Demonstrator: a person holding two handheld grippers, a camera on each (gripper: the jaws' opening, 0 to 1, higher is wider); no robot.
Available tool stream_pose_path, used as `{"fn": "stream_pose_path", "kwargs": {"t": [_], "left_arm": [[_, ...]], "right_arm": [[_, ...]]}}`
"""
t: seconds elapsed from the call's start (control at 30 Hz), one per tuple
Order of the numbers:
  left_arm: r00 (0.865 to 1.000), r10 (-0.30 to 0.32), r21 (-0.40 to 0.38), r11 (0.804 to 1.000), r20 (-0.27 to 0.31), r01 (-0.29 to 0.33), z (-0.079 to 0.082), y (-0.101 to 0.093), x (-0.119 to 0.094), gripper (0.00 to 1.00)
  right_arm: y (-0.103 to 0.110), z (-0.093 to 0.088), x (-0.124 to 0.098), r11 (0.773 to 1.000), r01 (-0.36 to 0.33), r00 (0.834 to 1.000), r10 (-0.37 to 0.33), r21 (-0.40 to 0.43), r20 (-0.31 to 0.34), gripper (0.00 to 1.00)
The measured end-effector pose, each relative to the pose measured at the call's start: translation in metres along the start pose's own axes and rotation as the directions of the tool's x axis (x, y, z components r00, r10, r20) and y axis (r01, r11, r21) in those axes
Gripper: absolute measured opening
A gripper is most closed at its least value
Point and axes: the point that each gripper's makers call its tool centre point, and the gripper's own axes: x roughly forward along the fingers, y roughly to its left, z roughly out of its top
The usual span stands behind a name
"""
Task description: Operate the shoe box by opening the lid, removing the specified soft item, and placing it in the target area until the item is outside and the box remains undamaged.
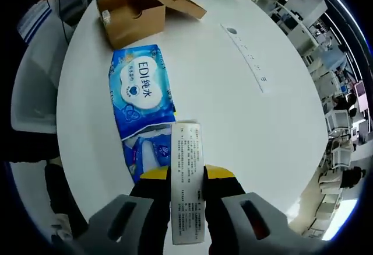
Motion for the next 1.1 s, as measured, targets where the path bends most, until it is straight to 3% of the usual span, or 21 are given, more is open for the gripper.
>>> {"fn": "stream_pose_path", "kwargs": {"t": [0.33,0.83,1.1], "left_arm": [[0.998,0.055,-0.029,0.998,0.005,-0.055,-0.001,0.013,-0.008,0.51],[0.997,0.076,-0.038,0.996,0.02,-0.075,0.005,0.008,-0.007,0.51],[0.995,0.095,-0.045,0.995,0.02,-0.094,0.0,0.01,-0.012,0.51]], "right_arm": [[-0.004,0.01,0.022,0.999,-0.03,1.0,0.03,-0.034,-0.002,0.19],[0.003,0.01,0.034,0.995,-0.059,0.998,0.057,-0.085,-0.024,0.19],[-0.001,0.006,0.049,0.988,-0.083,0.996,0.078,-0.134,-0.039,0.19]]}}
